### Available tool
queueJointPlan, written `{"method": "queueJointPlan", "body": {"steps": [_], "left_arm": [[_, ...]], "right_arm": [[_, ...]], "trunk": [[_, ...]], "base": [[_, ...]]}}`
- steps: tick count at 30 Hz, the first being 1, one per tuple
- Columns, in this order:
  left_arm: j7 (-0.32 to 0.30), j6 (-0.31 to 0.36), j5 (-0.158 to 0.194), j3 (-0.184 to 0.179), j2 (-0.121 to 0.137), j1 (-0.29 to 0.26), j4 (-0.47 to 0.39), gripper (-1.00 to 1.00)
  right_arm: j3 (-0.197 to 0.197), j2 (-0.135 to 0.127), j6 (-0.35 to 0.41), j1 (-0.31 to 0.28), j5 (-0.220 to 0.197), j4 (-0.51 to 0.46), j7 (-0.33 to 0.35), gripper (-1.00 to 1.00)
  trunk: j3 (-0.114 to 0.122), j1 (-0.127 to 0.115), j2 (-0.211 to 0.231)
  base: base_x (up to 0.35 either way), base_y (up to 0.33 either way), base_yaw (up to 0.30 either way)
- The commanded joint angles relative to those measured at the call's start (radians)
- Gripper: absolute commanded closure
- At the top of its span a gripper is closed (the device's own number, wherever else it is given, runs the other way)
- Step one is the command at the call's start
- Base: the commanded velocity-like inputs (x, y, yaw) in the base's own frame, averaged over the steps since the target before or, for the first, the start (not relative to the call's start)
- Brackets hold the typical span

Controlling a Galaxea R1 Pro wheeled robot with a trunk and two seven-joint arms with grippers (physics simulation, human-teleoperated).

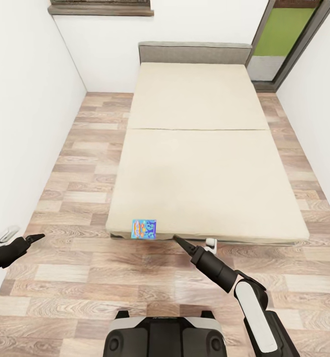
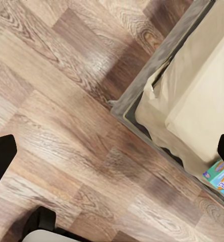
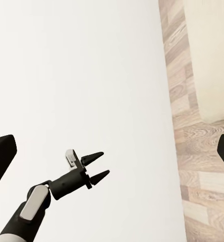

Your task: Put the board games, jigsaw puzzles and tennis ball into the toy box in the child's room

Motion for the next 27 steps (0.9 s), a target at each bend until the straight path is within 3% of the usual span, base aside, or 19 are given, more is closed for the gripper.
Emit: {"method": "queueJointPlan", "body": {"steps": [1,27], "left_arm": [[-0.001,0.008,0.004,0.002,0.0,-0.001,0.0,-1.0],[-0.002,0.008,0.004,0.002,0.0,-0.001,0.0,-1.0]], "right_arm": [[-0.001,0.0,0.006,0.0,-0.006,-0.001,-0.001,-1.0],[0.001,0.007,-0.002,0.0,-0.005,-0.003,-0.001,-1.0]], "trunk": [[0.001,0.001,-0.001],[0.025,0.001,-0.001]], "base": [[0.0,0.0,-0.042],[0.0,0.0,-0.021]]}}
